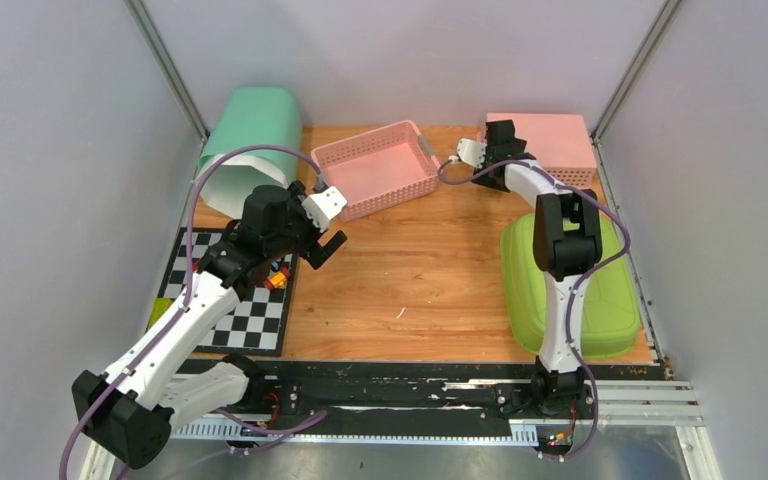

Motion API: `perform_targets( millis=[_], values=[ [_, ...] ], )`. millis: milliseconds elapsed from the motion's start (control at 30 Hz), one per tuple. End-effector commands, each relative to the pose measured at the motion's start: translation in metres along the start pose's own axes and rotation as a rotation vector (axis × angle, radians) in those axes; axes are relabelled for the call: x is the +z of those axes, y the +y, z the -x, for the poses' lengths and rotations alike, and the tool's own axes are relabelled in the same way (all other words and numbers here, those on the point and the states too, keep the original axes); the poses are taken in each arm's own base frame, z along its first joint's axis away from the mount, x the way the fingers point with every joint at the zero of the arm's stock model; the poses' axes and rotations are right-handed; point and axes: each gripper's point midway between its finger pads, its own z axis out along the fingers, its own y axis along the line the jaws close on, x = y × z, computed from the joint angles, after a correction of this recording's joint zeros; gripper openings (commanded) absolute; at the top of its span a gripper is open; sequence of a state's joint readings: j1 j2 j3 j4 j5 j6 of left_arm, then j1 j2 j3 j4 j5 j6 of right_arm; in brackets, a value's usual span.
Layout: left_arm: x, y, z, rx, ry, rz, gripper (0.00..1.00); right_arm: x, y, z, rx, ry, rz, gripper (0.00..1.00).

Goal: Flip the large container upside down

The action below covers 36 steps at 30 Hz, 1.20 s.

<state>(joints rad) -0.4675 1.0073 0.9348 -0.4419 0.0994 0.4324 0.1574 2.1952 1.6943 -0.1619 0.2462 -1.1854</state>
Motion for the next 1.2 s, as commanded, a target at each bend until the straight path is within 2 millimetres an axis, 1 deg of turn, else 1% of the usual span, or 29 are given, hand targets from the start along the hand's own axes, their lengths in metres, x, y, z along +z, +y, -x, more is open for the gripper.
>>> perform_targets(
  millis=[0, 300, 833, 1167],
  values=[
    [0.002, 0.004, -0.001, 0.002, -0.005, 0.016, 1.00, 0.007, -0.009, -0.009, -0.031, 0.045, -0.032, 0.89],
    [0.003, 0.003, -0.001, 0.001, -0.006, 0.012, 1.00, 0.006, -0.014, -0.013, -0.053, 0.057, -0.041, 0.89],
    [0.001, 0.002, 0.000, 0.001, -0.013, 0.009, 1.00, 0.008, -0.019, -0.033, -0.109, 0.117, -0.043, 0.90],
    [0.000, 0.002, 0.001, 0.000, -0.018, 0.008, 1.00, 0.010, -0.032, -0.047, -0.106, 0.153, -0.071, 0.90]
  ],
)
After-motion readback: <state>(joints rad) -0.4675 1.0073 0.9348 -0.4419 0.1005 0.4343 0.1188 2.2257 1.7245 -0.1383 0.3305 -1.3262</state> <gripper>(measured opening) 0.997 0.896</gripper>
